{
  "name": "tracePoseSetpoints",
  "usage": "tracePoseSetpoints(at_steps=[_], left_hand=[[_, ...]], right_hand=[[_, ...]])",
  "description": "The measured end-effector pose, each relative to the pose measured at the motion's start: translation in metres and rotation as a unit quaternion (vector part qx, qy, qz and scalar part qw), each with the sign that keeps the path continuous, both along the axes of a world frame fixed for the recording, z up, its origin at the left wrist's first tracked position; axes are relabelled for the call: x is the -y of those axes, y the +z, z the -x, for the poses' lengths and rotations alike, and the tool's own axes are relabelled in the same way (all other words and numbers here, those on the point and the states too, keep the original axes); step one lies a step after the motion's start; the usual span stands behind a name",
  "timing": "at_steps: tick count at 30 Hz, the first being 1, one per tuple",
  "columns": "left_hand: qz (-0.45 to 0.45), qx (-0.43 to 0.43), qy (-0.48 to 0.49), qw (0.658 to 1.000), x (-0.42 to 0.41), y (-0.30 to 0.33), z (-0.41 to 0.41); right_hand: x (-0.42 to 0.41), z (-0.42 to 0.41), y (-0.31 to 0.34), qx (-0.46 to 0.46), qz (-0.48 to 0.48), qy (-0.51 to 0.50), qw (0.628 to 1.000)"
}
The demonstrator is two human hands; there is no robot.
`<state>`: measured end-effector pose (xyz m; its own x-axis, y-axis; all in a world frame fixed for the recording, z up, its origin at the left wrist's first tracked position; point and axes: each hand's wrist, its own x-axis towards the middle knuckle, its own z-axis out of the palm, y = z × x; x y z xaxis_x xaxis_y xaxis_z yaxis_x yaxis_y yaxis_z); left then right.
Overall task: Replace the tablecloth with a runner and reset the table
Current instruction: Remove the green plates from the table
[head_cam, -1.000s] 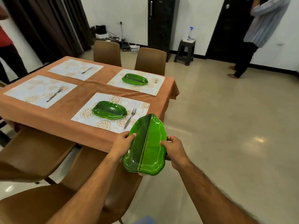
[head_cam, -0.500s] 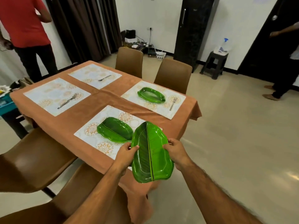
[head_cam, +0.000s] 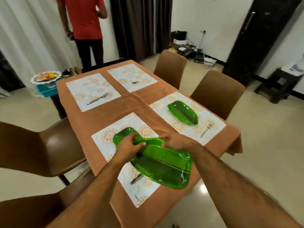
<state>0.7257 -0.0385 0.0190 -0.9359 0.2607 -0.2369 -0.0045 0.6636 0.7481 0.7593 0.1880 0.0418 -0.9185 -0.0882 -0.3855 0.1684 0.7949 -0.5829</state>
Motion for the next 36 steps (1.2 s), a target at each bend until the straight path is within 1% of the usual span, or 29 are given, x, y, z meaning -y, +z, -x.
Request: tracePoseSetpoints(at_steps=[2,3,5,6,8,11,13,15,17,18,19,20,21,23,24,25,27,28,29,31,33,34,36], left_hand=[[0.090,-0.013,-0.063,0.994,-0.020,0.004,0.015],[0.118,0.001,-0.096,0.988,-0.029,0.007,0.021],[0.123,0.046,-0.138,0.982,-0.040,0.008,0.029],[0.118,0.062,-0.139,0.981,-0.043,0.006,0.032],[0.099,0.078,-0.106,0.986,-0.043,0.001,0.036],[0.054,0.095,-0.024,0.994,-0.033,-0.015,0.033],[0.000,0.108,0.048,0.993,-0.028,-0.029,0.029],[-0.064,0.114,0.133,0.983,-0.023,-0.042,0.028],[-0.124,0.121,0.228,0.958,-0.019,-0.054,0.028],[-0.150,0.129,0.275,0.941,-0.018,-0.061,0.029],[-0.169,0.135,0.320,0.922,-0.017,-0.069,0.030],[-0.182,0.138,0.362,0.904,-0.015,-0.078,0.033],[-0.196,0.143,0.400,0.884,-0.013,-0.086,0.036],[-0.231,0.154,0.464,0.841,-0.014,-0.100,0.043],[-0.243,0.159,0.487,0.824,-0.016,-0.106,0.046],[-0.253,0.164,0.504,0.809,-0.019,-0.113,0.048],[-0.271,0.171,0.526,0.787,-0.023,-0.120,0.050],[-0.262,0.174,0.531,0.787,-0.024,-0.123,0.049],[-0.228,0.175,0.527,0.800,-0.021,-0.126,0.048],[-0.131,0.180,0.494,0.840,-0.011,-0.132,0.048],[-0.059,0.161,0.454,0.875,-0.001,-0.135,0.048],[-0.035,0.144,0.438,0.887,0.002,-0.137,0.049],[0.010,0.118,0.417,0.901,0.005,-0.138,0.049]], right_hand=[[0.004,0.030,0.006,0.022,-0.033,0.107,0.993],[0.007,0.044,0.009,0.032,-0.050,0.145,0.988],[0.013,0.067,0.012,0.049,-0.075,0.200,0.976],[0.015,0.076,0.015,0.052,-0.085,0.225,0.969],[0.018,0.094,0.015,0.055,-0.089,0.257,0.961],[0.031,0.114,0.009,0.032,-0.085,0.259,0.962],[0.037,0.121,0.005,-0.014,-0.097,0.243,0.965],[0.036,0.126,0.000,-0.082,-0.117,0.205,0.968],[0.031,0.129,-0.016,-0.161,-0.135,0.117,0.971],[0.030,0.128,-0.025,-0.192,-0.127,0.051,0.972],[0.029,0.128,-0.037,-0.204,-0.097,-0.018,0.974],[0.028,0.130,-0.051,-0.198,-0.053,-0.069,0.976],[0.029,0.132,-0.064,-0.159,-0.004,-0.097,0.982],[0.037,0.134,-0.082,-0.003,0.067,-0.118,0.991],[0.042,0.133,-0.089,0.061,0.106,-0.123,0.985],[0.050,0.132,-0.093,0.091,0.145,-0.134,0.976],[0.060,0.138,-0.107,0.092,0.176,-0.166,0.966],[0.064,0.140,-0.111,0.093,0.176,-0.172,0.965],[0.066,0.143,-0.113,0.098,0.167,-0.171,0.966],[0.068,0.149,-0.119,0.111,0.144,-0.162,0.970],[0.068,0.155,-0.129,0.115,0.109,-0.144,0.977],[0.068,0.158,-0.136,0.115,0.084,-0.131,0.981],[0.070,0.164,-0.145,0.108,0.044,-0.101,0.988]])
